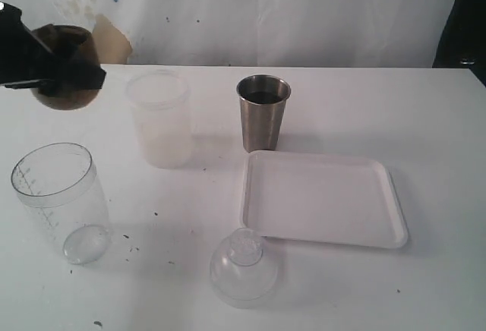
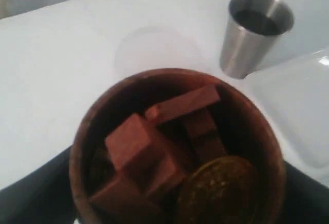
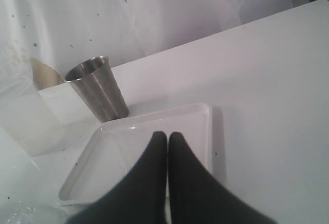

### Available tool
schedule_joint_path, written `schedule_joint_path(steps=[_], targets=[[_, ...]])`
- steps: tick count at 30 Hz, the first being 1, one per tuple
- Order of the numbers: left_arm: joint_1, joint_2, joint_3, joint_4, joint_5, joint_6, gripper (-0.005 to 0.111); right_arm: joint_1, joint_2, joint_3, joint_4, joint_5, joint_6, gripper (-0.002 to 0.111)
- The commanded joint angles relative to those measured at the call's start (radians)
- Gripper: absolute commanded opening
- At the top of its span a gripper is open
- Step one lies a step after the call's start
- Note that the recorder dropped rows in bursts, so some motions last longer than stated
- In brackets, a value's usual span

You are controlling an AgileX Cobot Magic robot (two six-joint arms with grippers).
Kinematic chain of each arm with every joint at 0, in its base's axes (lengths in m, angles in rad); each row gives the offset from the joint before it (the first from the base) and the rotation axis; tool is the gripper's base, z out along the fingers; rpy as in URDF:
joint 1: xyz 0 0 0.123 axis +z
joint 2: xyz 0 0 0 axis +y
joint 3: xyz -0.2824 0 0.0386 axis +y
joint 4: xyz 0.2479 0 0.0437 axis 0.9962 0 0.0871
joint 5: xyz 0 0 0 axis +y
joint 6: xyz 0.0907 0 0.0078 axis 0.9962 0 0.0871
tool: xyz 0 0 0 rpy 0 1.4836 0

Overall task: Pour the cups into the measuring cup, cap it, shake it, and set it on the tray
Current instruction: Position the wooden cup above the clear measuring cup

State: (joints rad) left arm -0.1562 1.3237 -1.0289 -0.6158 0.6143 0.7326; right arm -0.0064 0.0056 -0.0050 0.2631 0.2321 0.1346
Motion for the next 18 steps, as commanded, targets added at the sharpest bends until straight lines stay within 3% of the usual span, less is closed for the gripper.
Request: schedule_joint_path(steps=[1,4,7,10,13,18], targets=[[0.004,-0.054,-0.046,0.291,0.041,-0.176,0.000,-0.004,-0.006,0.005,-0.002,-0.010,0.002,0.000],[-0.018,-0.108,0.007,0.419,0.005,-0.184,0.000,-0.004,-0.006,0.005,-0.002,-0.010,0.002,0.000],[-0.125,-0.174,0.076,0.694,-0.024,-0.271,0.000,-0.004,-0.006,0.005,-0.002,-0.010,0.002,0.000],[-0.262,-0.219,0.162,1.208,0.009,-0.666,0.000,-0.004,-0.006,0.005,-0.002,-0.010,0.002,0.000],[-0.365,-0.219,0.215,1.480,0.070,-0.877,0.000,-0.004,-0.006,0.005,-0.002,-0.010,0.002,0.000],[-0.484,-0.217,0.237,1.684,0.243,-0.968,0.000,-0.004,-0.006,0.005,-0.002,-0.010,0.002,0.000]])
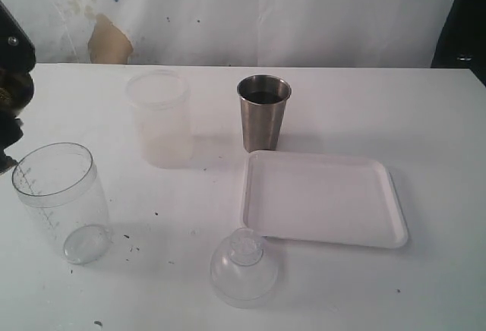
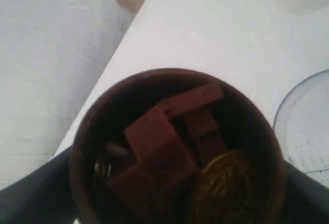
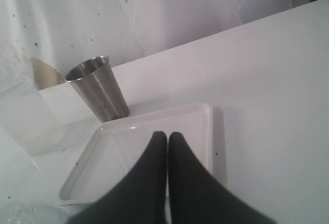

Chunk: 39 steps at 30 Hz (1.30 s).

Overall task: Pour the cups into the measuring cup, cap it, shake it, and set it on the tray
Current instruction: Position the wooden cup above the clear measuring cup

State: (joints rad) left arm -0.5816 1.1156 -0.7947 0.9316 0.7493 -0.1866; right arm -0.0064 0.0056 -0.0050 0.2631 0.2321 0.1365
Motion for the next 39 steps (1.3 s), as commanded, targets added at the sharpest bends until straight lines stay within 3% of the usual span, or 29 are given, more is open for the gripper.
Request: schedule_joint_path(steps=[1,19,27,39], targets=[[-0.068,-0.009,0.003,0.158,0.136,-0.049,0.000,-0.004,-0.006,0.005,-0.002,-0.010,0.000,0.000],[-0.095,0.024,0.067,0.236,0.163,-0.063,0.000,-0.004,-0.006,0.005,-0.002,-0.010,0.000,0.000],[-0.168,0.122,0.067,0.313,0.251,-0.075,0.000,-0.004,-0.006,0.005,-0.002,-0.010,0.000,0.000],[-0.217,0.171,0.067,0.398,0.352,-0.079,0.000,-0.004,-0.006,0.005,-0.002,-0.010,0.000,0.000]])
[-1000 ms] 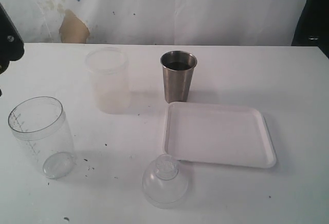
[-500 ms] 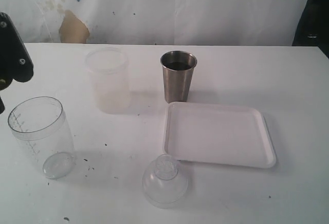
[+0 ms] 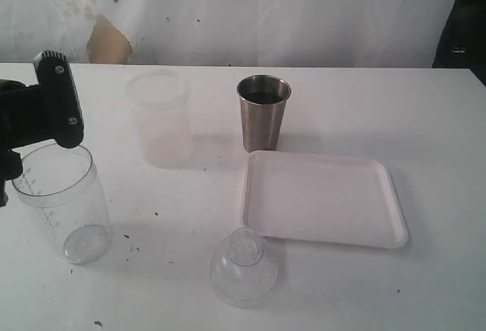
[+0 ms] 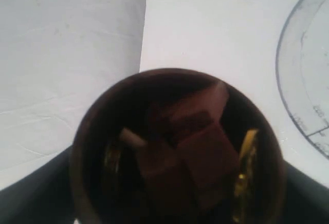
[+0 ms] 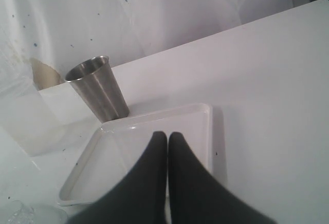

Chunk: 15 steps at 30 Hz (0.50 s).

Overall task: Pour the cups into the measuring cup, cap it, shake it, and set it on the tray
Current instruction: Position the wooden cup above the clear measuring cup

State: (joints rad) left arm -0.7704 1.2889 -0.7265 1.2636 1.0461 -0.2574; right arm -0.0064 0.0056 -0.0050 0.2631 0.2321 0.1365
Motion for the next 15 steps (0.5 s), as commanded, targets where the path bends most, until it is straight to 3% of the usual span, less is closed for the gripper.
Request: schedule_joint_path(steps=[1,5,15], targets=[[-0.044,-0.002,-0.002,0.083,0.074,-0.003,0.000,-0.004,-0.006,0.005,-0.002,-0.010,0.000,0.000],[-0.079,-0.002,-0.002,0.103,0.120,0.035,0.000,-0.004,-0.006,0.005,-0.002,-0.010,0.000,0.000],[-0.086,-0.002,-0.002,0.101,0.160,0.104,0.000,-0.004,-0.006,0.005,-0.002,-0.010,0.000,0.000]])
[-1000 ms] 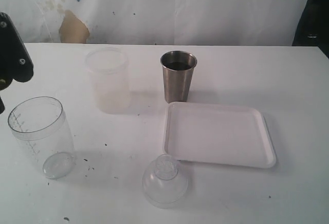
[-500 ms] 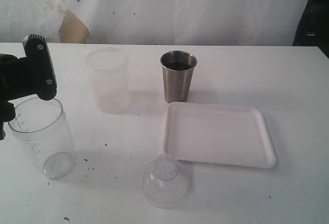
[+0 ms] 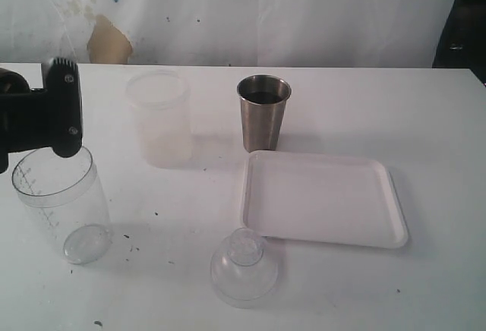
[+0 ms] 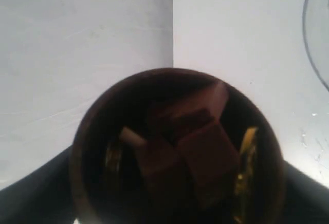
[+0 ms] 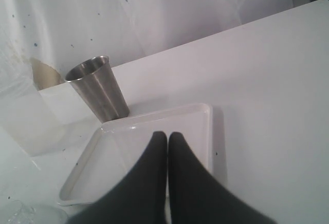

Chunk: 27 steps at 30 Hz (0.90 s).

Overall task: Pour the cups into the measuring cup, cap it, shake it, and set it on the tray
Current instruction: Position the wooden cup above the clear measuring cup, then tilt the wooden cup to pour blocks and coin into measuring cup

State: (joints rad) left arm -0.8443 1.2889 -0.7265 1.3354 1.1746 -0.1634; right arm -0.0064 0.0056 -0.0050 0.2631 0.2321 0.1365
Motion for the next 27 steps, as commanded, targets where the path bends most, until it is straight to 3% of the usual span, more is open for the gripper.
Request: schedule_joint_path(steps=[1,5,27], targets=[[-0.023,-0.002,-0.002,0.030,0.035,0.010,0.000,-0.004,-0.006,0.005,-0.002,-0.010,0.000,0.000],[-0.063,-0.002,-0.002,0.029,0.046,0.046,0.000,-0.004,-0.006,0.005,-0.002,-0.010,0.000,0.000],[-0.065,0.018,-0.002,0.038,0.046,0.140,0.000,-0.004,-0.006,0.005,-0.002,-0.010,0.017,0.000]])
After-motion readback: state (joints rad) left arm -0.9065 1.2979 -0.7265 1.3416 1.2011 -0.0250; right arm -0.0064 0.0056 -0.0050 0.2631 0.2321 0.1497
